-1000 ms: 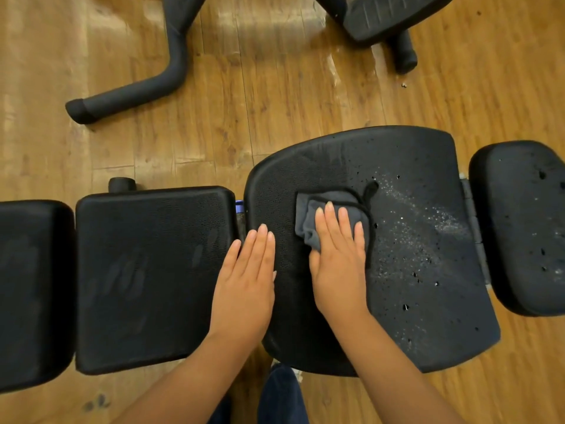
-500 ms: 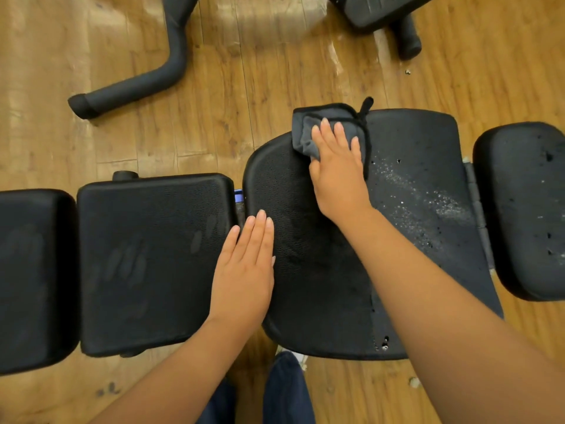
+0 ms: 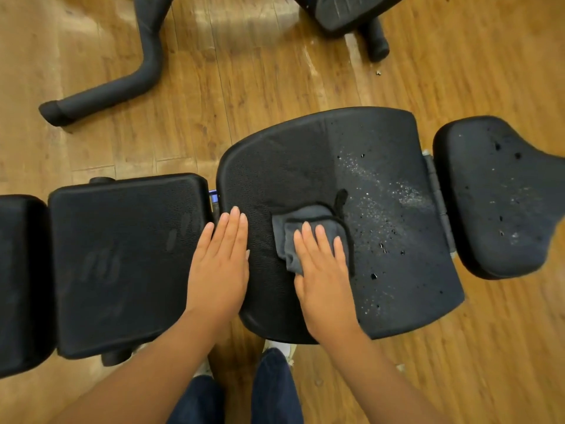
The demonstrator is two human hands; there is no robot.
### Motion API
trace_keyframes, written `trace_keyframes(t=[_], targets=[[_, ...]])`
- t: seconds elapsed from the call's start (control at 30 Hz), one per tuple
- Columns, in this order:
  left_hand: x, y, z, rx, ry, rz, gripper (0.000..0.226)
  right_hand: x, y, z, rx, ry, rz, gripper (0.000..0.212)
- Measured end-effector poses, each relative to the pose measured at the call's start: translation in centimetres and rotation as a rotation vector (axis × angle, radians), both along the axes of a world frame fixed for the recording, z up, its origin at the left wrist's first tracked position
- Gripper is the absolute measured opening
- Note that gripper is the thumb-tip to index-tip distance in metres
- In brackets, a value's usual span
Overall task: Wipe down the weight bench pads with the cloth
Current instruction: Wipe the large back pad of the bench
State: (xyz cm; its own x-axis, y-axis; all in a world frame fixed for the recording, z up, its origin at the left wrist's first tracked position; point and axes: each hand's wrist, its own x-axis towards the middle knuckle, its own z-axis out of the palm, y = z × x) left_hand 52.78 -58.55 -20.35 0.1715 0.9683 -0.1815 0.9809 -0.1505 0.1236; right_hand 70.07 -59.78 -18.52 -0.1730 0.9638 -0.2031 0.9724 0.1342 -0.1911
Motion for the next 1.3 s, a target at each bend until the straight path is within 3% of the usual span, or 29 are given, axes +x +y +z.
trace_keyframes(t=[0.27,0.53,0.63,0.93,1.3], targets=[[0.0,0.1,0.1,-0.004,0.012,-0.006,0.053,2.0,-9.1,0.4,-0.035,0.107,-0.001,0.068],[0.0,0.1,0.0,-0.003,-0.01,-0.007,0.055,2.8,-10.8,-0.3,0.0,0.08,0.017,0.075],[0.0,0.0,-0.1,0.01,-0.024,-0.008,0.054,2.3,-9.9,-0.3,0.009,0.065,-0.004,0.066],[0.0,-0.1,-0.3,0.015,-0.027,-0.007,0.054,1.5,-5.5,-0.6,0.021,0.069,-0.053,0.064],[-0.1,-0.2,-0.3,0.017,-0.028,0.0,0.053,-1.1,7.6,-1.3,0.062,0.053,-0.108,0.062]])
